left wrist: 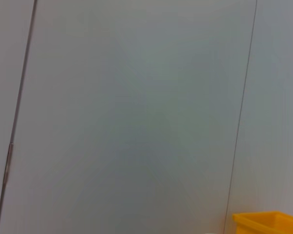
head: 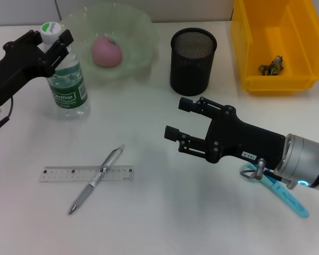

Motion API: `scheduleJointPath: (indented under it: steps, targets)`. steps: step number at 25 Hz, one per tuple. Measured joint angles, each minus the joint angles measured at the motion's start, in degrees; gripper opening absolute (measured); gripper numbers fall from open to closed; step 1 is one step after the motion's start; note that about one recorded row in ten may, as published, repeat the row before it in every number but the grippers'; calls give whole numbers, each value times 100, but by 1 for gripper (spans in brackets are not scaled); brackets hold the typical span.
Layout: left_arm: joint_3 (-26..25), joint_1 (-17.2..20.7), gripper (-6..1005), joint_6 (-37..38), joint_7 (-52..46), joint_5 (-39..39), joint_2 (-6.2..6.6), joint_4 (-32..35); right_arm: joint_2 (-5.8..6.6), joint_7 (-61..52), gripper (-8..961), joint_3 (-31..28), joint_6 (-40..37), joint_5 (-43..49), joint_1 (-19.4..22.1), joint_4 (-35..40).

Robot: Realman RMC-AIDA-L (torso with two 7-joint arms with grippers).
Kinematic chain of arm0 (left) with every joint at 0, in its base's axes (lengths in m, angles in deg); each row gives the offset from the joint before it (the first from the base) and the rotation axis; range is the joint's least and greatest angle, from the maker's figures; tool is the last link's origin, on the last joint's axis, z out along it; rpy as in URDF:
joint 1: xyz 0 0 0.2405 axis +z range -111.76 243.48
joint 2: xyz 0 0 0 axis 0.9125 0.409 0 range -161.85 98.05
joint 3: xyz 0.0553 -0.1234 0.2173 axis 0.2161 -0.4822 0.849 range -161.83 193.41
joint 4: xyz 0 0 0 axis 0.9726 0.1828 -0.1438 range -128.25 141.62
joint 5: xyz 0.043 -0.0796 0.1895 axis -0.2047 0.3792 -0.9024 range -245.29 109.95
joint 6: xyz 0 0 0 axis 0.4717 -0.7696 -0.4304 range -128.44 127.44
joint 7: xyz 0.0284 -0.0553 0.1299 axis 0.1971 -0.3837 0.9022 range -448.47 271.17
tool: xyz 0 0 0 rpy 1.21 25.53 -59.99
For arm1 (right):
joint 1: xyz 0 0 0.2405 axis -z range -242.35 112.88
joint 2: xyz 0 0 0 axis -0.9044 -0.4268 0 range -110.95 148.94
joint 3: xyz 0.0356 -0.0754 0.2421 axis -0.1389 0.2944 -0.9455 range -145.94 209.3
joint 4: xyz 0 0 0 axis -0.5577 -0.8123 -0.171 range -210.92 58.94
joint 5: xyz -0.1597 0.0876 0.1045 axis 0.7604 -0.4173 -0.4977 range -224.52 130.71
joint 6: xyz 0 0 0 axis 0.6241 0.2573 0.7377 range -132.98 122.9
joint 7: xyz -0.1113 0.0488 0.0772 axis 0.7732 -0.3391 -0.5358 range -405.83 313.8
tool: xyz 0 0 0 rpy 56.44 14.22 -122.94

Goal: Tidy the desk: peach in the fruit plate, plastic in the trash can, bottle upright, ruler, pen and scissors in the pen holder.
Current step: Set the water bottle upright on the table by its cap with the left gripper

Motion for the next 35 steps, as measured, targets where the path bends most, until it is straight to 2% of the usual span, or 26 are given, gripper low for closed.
scheduleJointPath:
  steps: [26, 35]
  targets:
    - [28, -44, 495, 201, 92, -63, -1, 45, 0, -45, 741, 0, 55, -7, -14, 25]
    - [16, -43, 632, 331, 82, -32, 0, 102, 0, -49, 742, -16, 62, -10, -14, 27]
